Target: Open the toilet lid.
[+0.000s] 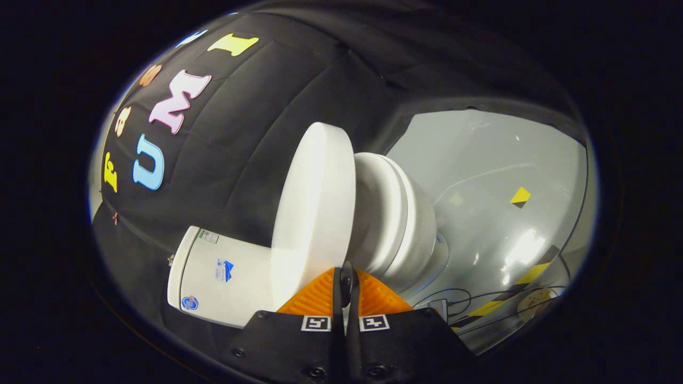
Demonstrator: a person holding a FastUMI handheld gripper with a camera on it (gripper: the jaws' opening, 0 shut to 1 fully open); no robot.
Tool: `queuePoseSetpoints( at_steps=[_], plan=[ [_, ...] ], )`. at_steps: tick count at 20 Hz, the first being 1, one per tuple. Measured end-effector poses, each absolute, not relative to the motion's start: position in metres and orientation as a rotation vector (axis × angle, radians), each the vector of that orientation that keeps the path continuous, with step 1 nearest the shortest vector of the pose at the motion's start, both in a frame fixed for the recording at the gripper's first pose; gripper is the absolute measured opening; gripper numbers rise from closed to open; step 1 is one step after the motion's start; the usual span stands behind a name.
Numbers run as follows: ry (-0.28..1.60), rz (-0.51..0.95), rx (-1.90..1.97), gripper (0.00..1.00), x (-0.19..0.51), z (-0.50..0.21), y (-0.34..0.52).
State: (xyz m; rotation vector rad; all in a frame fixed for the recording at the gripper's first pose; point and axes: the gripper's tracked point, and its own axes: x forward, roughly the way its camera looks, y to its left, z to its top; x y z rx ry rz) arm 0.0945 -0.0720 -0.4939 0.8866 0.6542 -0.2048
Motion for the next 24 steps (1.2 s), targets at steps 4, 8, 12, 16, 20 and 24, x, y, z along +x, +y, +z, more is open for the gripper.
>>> queuePoseSetpoints(
  at_steps=[4,8,12,16,20,24],
  plan=[
    [0.634,-0.186,0.770,0.05,0.100,-0.454,-0.054],
    [0.620,-0.161,0.624,0.05,0.105,-0.418,-0.031],
    [0.596,-0.139,0.525,0.05,0.107,-0.386,-0.006],
    [0.584,-0.126,0.458,0.05,0.110,-0.366,0.017],
    [0.575,-0.118,0.349,0.05,0.111,-0.349,0.041],
    [0.558,-0.092,0.280,0.05,0.114,-0.331,0.067]
  ],
)
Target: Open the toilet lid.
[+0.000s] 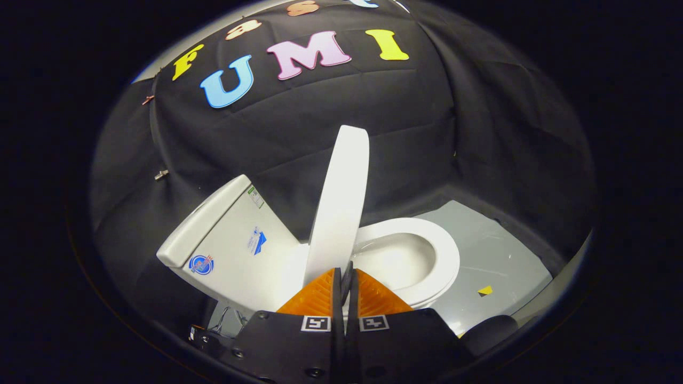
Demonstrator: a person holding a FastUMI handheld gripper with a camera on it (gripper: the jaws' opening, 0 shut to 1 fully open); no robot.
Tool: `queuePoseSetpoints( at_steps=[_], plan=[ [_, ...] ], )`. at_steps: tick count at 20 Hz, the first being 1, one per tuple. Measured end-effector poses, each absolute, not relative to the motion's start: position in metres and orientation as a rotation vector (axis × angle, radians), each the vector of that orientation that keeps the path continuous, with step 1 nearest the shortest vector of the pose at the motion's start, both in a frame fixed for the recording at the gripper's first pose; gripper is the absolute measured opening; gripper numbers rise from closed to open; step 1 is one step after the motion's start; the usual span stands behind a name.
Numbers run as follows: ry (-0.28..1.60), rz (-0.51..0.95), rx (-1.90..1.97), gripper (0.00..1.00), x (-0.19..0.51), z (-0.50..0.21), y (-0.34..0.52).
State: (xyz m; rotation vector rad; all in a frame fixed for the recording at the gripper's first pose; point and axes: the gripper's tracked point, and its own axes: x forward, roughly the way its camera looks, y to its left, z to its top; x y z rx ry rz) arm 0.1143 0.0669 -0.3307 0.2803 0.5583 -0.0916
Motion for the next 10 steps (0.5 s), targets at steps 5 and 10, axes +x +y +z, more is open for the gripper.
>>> queuePoseSetpoints(
  at_steps=[5,10],
  plan=[
    [0.528,-0.042,0.247,0.05,0.118,-0.316,0.101],
    [0.508,0.017,0.216,0.05,0.122,-0.306,0.137]
  ],
)
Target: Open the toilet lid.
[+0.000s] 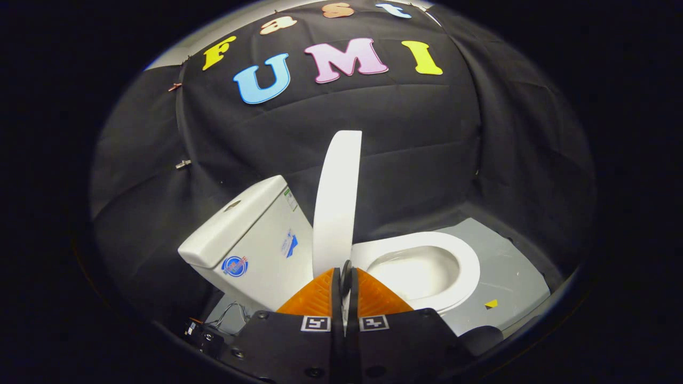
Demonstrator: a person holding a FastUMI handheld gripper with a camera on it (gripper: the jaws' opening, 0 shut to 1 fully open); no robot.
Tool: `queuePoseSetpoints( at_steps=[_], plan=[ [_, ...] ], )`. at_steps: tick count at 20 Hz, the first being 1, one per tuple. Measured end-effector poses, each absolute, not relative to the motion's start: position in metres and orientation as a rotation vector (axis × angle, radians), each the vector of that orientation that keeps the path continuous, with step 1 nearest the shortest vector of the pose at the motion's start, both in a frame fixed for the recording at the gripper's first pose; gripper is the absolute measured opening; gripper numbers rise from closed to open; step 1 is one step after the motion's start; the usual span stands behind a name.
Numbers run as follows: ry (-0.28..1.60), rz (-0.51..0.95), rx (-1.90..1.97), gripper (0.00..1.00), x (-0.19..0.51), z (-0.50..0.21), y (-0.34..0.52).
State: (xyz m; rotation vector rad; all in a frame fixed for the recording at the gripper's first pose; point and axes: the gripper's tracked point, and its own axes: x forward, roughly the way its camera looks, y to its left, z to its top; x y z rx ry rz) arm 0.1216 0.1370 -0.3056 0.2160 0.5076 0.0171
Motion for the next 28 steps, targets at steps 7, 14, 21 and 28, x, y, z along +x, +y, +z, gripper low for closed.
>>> queuePoseSetpoints(
  at_steps=[7,14,21,28],
  plan=[
    [0.494,0.087,0.176,0.05,0.125,-0.299,0.180],
    [0.494,0.163,0.137,0.05,0.126,-0.296,0.214],
    [0.512,0.225,0.087,0.05,0.130,-0.299,0.241],
    [0.524,0.252,0.043,0.05,0.130,-0.303,0.261]
  ],
)
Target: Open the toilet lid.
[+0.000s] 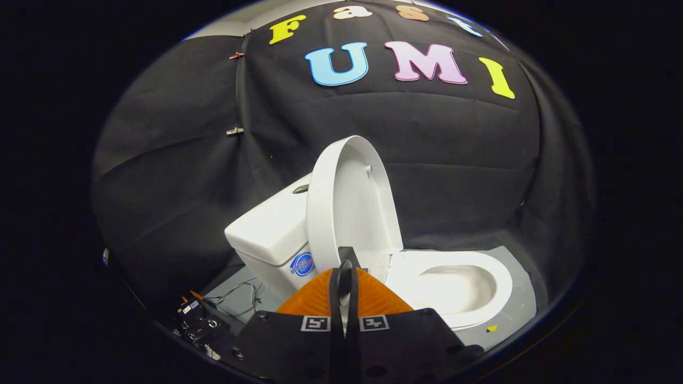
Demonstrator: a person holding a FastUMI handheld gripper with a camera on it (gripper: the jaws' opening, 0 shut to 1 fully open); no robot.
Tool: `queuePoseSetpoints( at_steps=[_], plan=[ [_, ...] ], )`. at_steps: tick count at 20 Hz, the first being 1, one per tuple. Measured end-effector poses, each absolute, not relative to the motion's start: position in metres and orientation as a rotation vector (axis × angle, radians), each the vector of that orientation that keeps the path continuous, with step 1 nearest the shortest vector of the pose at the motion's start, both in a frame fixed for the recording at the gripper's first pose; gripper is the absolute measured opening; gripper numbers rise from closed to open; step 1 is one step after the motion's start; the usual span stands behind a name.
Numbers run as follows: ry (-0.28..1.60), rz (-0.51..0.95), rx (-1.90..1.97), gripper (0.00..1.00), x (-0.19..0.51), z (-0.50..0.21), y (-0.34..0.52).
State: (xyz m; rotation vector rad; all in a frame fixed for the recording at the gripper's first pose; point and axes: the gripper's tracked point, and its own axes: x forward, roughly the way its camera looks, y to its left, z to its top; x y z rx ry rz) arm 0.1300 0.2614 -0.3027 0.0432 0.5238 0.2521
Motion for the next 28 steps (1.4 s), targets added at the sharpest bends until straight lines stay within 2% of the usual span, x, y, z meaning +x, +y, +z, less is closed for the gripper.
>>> queuePoseSetpoints(
  at_steps=[9,10,11,12,15,20,28],
  plan=[
    [0.518,0.279,-0.052,0.05,0.133,-0.303,0.275],
    [0.530,0.299,-0.065,0.07,0.130,-0.305,0.280],
    [0.539,0.310,-0.072,0.23,0.128,-0.305,0.282],
    [0.543,0.332,-0.060,0.32,0.124,-0.305,0.286],
    [0.517,0.331,-0.041,1.00,0.122,-0.292,0.288],
    [0.445,0.344,-0.032,0.99,0.113,-0.252,0.286],
    [0.222,0.343,-0.067,0.99,0.096,-0.125,0.249]
  ],
)
